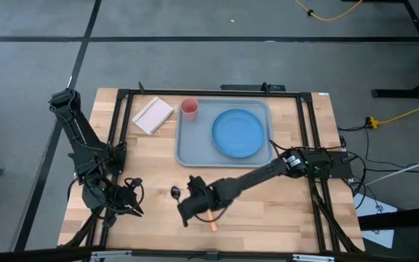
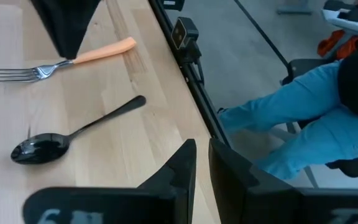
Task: Pick and place plate/cup/fork/spoon on tray
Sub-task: Put the orange fork on the gray serving tray to the left of the blue plate
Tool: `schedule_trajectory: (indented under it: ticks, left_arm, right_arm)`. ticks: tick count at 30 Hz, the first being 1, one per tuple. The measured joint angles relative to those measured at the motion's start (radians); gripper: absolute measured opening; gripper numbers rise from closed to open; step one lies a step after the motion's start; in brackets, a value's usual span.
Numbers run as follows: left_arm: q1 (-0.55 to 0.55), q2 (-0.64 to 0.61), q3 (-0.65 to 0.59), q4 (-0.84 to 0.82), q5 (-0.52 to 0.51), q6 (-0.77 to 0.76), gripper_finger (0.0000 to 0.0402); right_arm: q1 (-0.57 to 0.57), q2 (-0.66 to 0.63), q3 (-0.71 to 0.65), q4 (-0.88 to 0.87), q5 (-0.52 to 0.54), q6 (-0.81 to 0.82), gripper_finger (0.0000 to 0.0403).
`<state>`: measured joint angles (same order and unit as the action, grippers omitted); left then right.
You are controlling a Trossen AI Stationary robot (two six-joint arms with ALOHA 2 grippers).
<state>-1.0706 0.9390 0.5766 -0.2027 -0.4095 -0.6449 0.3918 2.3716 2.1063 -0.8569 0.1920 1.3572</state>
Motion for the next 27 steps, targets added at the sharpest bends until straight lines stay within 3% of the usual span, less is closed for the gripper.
schedule_trajectory:
  ticks: [10,15,20,27]
  left_arm:
    - [0.0,0.0,0.0,0.001,-0.009,-0.049,0.0037]
    - [0.001,0.0,0.0,0.001,-0.073,-0.158,0.0037]
    - [0.001,0.0,0.0,0.002,-0.075,-0.157,0.0037]
    - [0.001,0.0,0.0,0.002,-0.077,-0.081,0.0037]
  right_arm:
    - [-0.025,0.007,0.0,-0.029,-0.088,-0.152,0.0041]
    - [0.009,0.007,0.0,-0.024,-0.089,-0.181,0.0041]
    - [0.044,0.007,0.0,0.006,-0.082,-0.184,0.0041]
    - [0.082,0.007,0.0,0.012,0.119,-0.119,0.0043]
